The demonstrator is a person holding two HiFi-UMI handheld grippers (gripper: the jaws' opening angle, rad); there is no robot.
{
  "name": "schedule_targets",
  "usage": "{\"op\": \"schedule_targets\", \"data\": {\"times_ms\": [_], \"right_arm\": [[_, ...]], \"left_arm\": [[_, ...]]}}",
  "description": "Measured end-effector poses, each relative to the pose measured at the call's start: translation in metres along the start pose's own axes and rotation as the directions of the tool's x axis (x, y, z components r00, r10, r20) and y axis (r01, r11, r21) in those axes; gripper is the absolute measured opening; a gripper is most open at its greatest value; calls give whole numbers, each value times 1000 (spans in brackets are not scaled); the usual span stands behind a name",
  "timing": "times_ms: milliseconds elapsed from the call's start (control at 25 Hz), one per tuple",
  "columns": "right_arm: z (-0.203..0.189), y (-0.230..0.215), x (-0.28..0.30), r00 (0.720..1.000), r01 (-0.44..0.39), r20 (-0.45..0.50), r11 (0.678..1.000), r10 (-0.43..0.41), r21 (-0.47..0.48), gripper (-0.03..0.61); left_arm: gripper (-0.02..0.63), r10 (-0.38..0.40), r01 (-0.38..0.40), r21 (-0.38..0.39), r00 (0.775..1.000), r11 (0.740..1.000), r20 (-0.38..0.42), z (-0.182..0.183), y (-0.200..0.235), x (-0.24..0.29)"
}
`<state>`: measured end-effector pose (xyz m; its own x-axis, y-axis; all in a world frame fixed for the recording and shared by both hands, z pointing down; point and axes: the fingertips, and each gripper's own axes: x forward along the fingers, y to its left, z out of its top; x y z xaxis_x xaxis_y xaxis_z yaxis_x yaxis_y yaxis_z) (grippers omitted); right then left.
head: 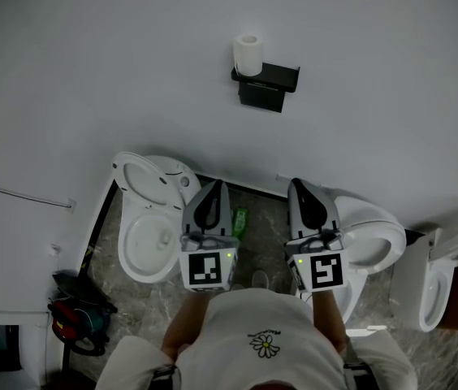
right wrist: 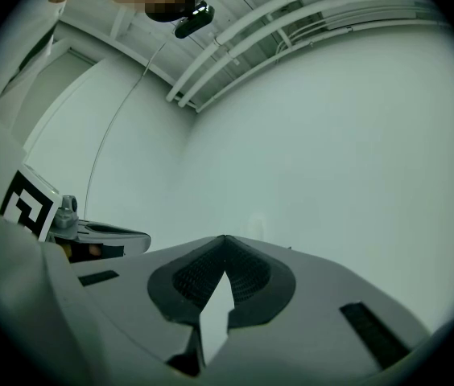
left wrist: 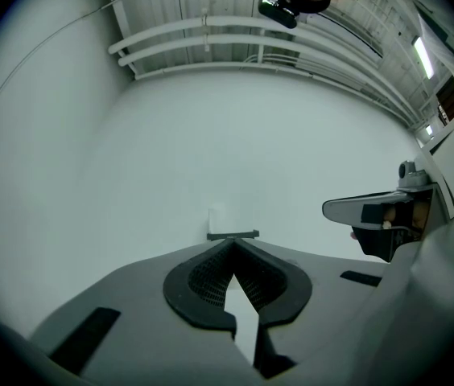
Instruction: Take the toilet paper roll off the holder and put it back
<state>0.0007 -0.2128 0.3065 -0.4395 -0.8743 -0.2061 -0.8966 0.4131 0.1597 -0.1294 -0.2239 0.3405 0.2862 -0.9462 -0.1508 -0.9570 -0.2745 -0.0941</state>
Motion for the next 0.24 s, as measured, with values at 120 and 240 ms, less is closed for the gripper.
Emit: {"op": "schedule_targets", "data": {"times_ms": [120,240], "right_arm": [[-4,-3,-1,1000,13,-25,1000,-14,-13,8],[-6,-8,-3,999,30,-36,999,-31,-24,8]], "left_arm": [[17,16,-16,-22,1000,1000,4,1,2,0],[17,6,-6,0,1000,1000,-26,-5,2,-1]]}}
